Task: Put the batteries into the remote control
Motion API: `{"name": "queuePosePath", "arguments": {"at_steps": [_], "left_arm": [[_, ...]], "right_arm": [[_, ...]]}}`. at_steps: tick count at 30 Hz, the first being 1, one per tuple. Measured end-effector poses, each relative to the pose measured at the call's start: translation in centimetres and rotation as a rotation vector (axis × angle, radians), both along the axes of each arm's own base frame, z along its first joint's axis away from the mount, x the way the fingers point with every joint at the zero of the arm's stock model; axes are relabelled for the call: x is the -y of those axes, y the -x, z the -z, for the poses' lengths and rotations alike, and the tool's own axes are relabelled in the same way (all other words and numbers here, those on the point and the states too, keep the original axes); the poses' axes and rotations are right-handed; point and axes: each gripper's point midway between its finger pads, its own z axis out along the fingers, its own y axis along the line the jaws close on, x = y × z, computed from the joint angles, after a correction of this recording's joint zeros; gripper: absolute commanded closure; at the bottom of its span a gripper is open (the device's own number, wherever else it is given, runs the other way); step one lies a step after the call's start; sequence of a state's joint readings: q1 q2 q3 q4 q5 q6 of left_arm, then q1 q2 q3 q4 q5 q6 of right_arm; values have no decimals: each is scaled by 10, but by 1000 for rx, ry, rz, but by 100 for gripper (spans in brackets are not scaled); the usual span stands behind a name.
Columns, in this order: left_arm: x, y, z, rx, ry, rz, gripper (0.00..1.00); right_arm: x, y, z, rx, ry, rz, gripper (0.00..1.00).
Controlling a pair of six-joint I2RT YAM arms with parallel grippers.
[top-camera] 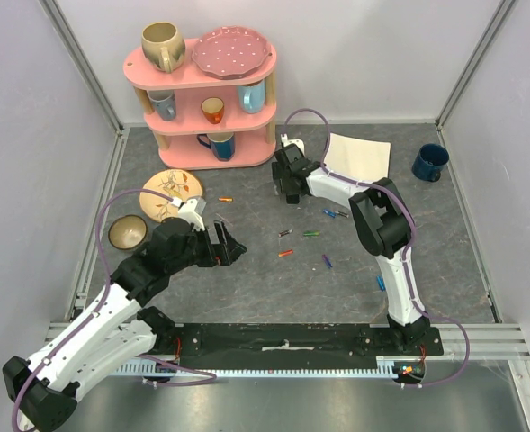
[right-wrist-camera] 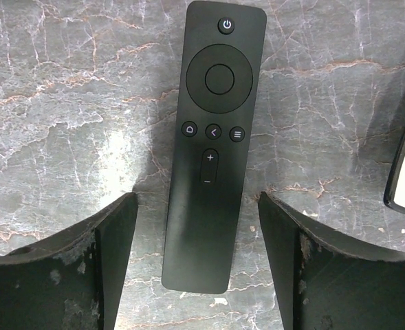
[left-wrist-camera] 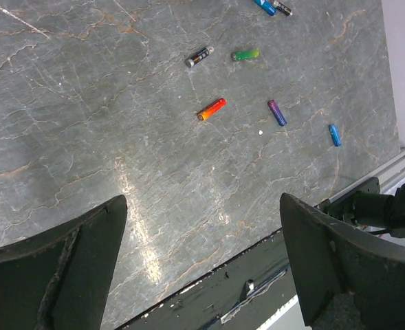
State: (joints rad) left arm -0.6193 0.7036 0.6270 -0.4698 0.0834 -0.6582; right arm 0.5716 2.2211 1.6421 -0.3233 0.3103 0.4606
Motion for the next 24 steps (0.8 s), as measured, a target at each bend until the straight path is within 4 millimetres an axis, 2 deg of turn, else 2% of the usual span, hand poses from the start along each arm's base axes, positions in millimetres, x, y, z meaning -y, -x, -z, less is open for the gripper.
{"name": "queuePosePath", "arguments": {"at_steps": [5, 14, 19, 24], "left_arm": [[0, 0, 0, 1, 1, 0, 4], [-1, 1, 3, -4, -4, -2, 5], [-1, 1, 5, -8, -6, -2, 6], [-2, 2, 4, -3, -3, -3, 6]], "right_arm": [[0, -1, 2, 4, -16, 7, 25], [7, -1, 2, 39, -65, 13, 37], [10, -1, 2, 44, -82, 13, 40], [11, -1, 2, 52, -82, 12, 49]]}}
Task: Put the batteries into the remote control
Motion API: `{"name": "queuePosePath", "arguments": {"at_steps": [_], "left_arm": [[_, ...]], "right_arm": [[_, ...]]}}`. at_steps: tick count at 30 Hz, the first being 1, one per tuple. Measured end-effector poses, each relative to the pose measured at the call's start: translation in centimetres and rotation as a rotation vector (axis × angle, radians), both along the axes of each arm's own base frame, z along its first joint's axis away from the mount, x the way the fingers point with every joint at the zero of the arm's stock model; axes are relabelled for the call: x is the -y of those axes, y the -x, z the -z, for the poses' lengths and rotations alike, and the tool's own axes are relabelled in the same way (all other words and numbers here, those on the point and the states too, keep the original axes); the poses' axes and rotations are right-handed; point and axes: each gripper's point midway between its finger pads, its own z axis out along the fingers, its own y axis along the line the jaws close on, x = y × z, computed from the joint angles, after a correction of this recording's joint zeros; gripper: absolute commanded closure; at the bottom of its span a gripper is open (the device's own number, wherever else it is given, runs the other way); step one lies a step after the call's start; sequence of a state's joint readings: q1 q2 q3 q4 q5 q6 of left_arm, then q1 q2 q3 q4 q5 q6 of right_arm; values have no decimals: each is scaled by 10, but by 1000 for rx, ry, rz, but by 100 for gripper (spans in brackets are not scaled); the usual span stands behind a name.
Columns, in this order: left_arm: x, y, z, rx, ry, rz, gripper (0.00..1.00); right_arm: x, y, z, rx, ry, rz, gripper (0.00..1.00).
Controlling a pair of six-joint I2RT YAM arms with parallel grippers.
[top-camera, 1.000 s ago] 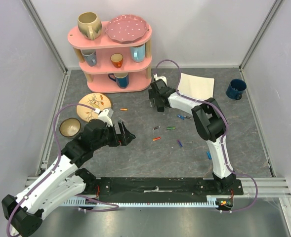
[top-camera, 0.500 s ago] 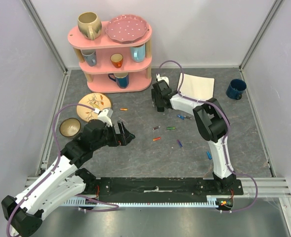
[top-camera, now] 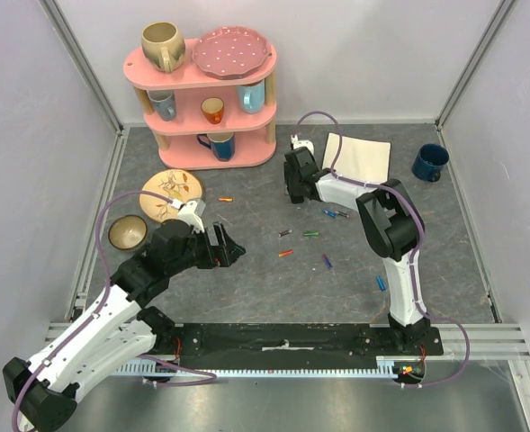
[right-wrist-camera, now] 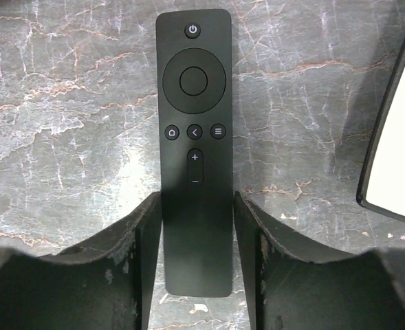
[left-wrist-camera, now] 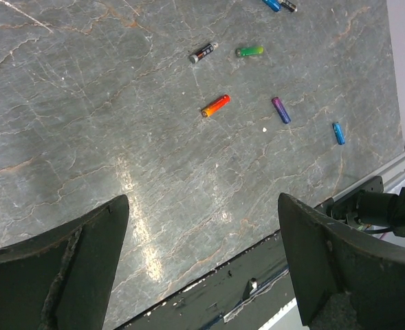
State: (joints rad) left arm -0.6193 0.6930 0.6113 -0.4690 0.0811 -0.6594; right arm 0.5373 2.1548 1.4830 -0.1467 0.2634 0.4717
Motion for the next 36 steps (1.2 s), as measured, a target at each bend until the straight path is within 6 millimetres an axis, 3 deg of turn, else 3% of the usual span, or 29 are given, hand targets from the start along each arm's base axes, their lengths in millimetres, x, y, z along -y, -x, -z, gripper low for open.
{"name": "queuePosePath", "arguments": {"at_steps": [8, 12, 16, 19, 22, 24, 27, 28, 29, 30, 36], "left_arm": [[-1, 2, 3, -3, -2, -1, 8], [-2, 1, 2, 4, 0, -4, 9], [-6, -1, -1, 22, -2, -26, 11], [-12, -5, -3, 43, -13, -67, 12], [-22, -10, -5, 66, -29, -123, 12], [-29, -12, -6, 77, -37, -162, 12], [-39, -15, -8, 88, -46, -223, 12], [-43, -15, -9, 92, -46, -242, 12], [-46, -16, -10, 95, -44, -266, 12], [-50, -16, -11, 96, -42, -288, 12], [-68, -17, -20, 130, -5, -404, 13]], "right_arm": [[2, 1, 0, 7, -6, 0, 69], [8, 11, -3, -10, 1, -2, 70], [16, 36, -15, -46, 13, -16, 69], [11, 54, -52, -11, -8, -44, 69], [-9, 77, -104, 80, -48, -102, 69], [-31, 105, -141, 149, -90, -168, 69], [-57, 151, -166, 196, -135, -255, 69], [-66, 170, -166, 191, -146, -286, 69], [-65, 175, -163, 183, -148, -283, 69], [-76, 196, -154, 164, -147, -319, 69], [-84, 251, -90, 33, -91, -314, 71]]}}
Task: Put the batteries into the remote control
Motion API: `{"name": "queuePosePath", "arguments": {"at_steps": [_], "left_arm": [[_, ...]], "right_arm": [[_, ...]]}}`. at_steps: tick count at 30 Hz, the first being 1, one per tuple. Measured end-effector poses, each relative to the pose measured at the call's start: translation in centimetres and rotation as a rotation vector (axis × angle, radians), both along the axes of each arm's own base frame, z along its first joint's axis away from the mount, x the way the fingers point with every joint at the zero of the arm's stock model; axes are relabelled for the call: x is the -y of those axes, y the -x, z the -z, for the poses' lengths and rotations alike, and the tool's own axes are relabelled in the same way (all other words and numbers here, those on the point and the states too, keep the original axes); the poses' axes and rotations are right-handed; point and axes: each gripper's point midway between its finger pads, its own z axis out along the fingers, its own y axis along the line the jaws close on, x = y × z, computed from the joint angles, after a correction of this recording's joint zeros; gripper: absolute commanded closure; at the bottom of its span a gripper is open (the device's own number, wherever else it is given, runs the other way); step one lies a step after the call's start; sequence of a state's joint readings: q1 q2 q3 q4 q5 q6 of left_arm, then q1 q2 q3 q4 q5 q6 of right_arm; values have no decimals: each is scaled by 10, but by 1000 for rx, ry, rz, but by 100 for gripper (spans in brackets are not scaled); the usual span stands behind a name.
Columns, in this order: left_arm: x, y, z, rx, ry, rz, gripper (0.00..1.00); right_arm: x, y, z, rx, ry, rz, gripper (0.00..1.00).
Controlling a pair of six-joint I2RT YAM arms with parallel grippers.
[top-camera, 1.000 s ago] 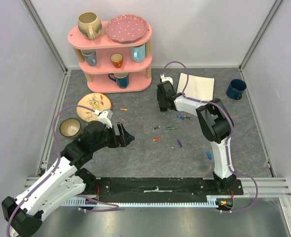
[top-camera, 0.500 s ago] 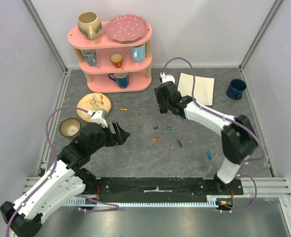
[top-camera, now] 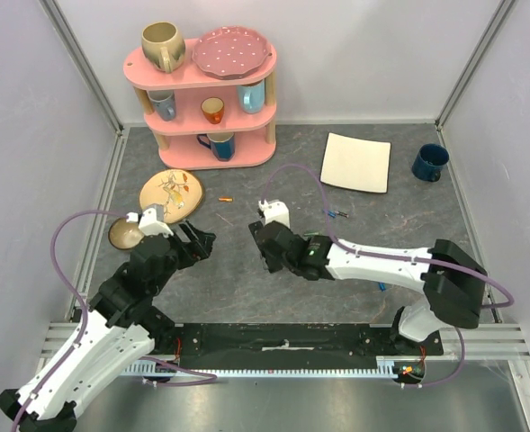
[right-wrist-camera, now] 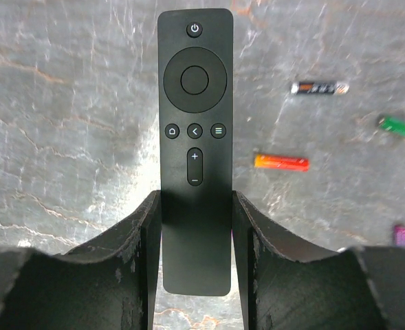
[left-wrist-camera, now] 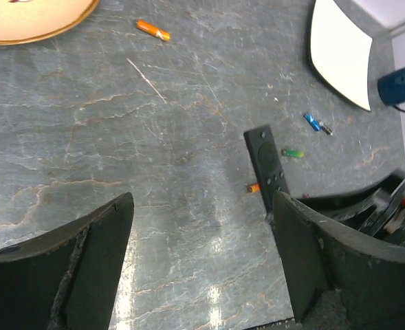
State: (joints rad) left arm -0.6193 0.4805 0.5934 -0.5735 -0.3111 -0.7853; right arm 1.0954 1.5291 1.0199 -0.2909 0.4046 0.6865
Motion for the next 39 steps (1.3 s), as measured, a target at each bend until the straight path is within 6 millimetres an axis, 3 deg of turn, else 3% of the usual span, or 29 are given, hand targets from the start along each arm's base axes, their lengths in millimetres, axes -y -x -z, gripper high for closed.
{"name": "queuePosePath", "arguments": {"at_steps": [5, 13, 19, 22, 27, 32, 35, 39], "left_arm": [[-13, 3, 4, 24, 15, -60, 15], [-25, 6, 22, 40, 30, -115, 16], [-23, 5, 27, 31, 30, -114, 18], [-21, 4, 37, -11, -2, -111, 18], [-17, 3, 51, -70, -37, -95, 13], [-10, 3, 61, -126, -64, -64, 12], [-1, 0, 64, -168, -85, -32, 14], [21, -4, 75, -222, -96, 36, 14]], "right_arm": [[-13, 21, 28, -59, 0, 38, 68], [-19, 22, 62, -137, -35, 159, 66], [-20, 27, 88, -188, -18, 201, 48], [-24, 29, 89, -194, -28, 205, 34], [-31, 32, 86, -200, -47, 197, 21], [-21, 41, 72, -194, -38, 178, 17], [-7, 47, 39, -154, -73, 151, 17], [25, 52, -27, -47, -180, 122, 17]]}}
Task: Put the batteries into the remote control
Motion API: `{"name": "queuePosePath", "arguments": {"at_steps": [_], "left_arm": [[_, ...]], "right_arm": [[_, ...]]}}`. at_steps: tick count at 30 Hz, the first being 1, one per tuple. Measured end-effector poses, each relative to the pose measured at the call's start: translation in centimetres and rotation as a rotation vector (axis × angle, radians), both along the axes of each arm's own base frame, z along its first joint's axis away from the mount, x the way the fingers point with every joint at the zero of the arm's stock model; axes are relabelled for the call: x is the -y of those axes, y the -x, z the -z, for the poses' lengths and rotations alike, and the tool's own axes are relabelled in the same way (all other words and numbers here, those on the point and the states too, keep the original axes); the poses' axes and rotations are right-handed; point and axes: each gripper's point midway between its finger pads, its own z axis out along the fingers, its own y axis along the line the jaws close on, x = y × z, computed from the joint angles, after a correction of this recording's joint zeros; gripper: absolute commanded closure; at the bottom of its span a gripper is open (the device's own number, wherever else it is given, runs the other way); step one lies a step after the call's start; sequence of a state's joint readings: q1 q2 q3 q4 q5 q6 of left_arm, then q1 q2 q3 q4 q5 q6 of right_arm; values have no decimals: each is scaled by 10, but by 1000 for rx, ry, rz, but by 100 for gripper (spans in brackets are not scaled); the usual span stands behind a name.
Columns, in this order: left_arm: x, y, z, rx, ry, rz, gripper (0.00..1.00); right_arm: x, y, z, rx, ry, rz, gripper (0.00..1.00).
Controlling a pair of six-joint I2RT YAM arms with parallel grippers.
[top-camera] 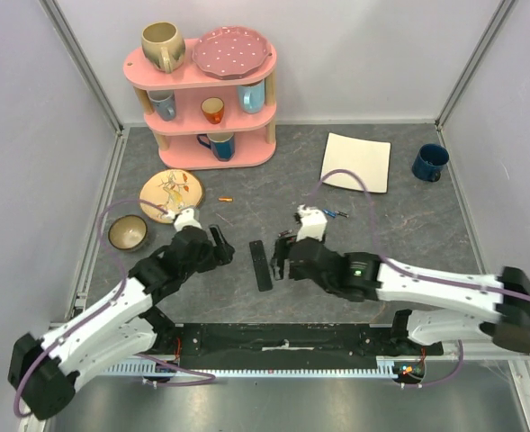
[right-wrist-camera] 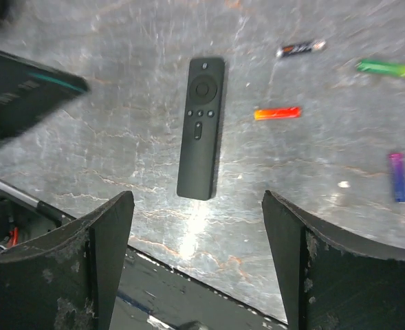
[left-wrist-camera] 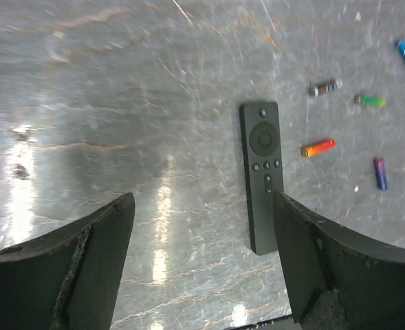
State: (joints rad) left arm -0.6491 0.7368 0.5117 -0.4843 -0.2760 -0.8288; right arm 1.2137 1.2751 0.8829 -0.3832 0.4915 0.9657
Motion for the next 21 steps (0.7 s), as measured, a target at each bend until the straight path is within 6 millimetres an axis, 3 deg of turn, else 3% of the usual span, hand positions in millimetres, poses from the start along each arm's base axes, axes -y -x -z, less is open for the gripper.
{"name": "queuePosePath", "arguments": {"at_steps": [4, 8, 11, 15, 21], "left_arm": [[31, 5, 21, -66, -34, 97, 14], [59, 7, 30, -133, -85, 120, 9], [82, -3, 27, -155, -97, 92, 8], [105, -14, 28, -182, -103, 58, 8], [113, -22, 37, -220, -153, 37, 8]], "right_arm": [[36, 0, -34, 112, -39, 6, 16], [67, -3, -25, 168, 49, 34, 16], [83, -6, -12, 185, 137, 51, 15], [91, -9, -8, 204, 182, 60, 14], [91, -9, -8, 209, 190, 53, 15]]}}
